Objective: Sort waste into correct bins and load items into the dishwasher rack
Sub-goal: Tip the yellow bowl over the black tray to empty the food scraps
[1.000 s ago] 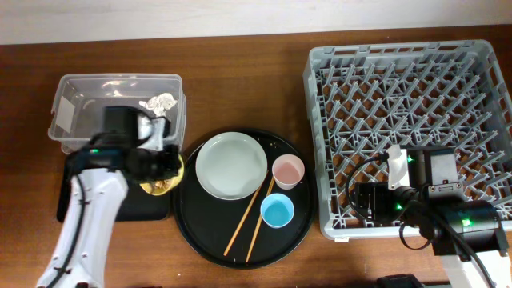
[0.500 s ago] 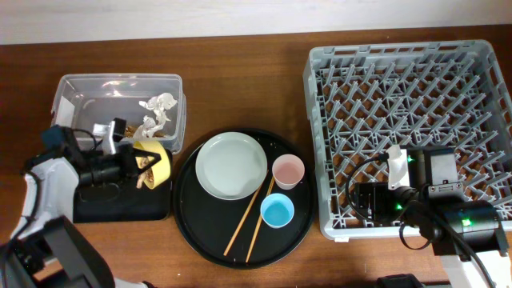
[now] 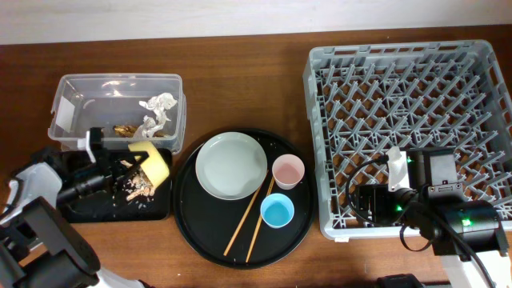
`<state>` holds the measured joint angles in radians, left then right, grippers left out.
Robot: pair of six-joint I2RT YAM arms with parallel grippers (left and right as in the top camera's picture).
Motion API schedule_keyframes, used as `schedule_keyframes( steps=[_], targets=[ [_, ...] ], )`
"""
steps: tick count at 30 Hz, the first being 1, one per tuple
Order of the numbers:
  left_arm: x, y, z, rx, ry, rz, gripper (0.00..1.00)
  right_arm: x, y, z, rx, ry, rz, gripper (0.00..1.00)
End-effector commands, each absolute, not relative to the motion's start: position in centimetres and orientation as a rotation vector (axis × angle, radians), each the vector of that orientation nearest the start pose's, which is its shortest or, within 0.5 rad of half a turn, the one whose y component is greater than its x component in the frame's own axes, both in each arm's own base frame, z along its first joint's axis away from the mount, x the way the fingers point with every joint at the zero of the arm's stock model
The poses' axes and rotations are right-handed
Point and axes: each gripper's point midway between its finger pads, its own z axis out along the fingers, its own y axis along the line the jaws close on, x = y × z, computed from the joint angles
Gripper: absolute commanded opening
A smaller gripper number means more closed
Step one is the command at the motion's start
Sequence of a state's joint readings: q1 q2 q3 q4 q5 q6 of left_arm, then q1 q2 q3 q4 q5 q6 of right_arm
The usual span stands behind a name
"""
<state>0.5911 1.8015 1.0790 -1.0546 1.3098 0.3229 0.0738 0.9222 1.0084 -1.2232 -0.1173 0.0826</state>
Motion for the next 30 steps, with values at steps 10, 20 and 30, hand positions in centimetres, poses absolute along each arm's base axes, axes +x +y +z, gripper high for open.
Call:
schedule_keyframes(
  steps=[10, 20, 30],
  targets=[
    [32.1, 6.5, 17.3, -0.698, 1.835, -1.749, 0.0, 20.3, 3.7, 19.0, -0.017, 2.693, 0.218, 0.99],
    [32.4, 6.9, 17.1, -0.638, 1.836, -1.704, 0.0, 20.3, 3.7, 19.0, -0.018, 2.693, 0.218, 0.99],
    [32.1, 7.5, 13.3, -0.638, 2.071, -1.524, 0.0, 20.3, 3.7, 19.0, -0.017, 2.693, 0.218, 0.99]
  ],
)
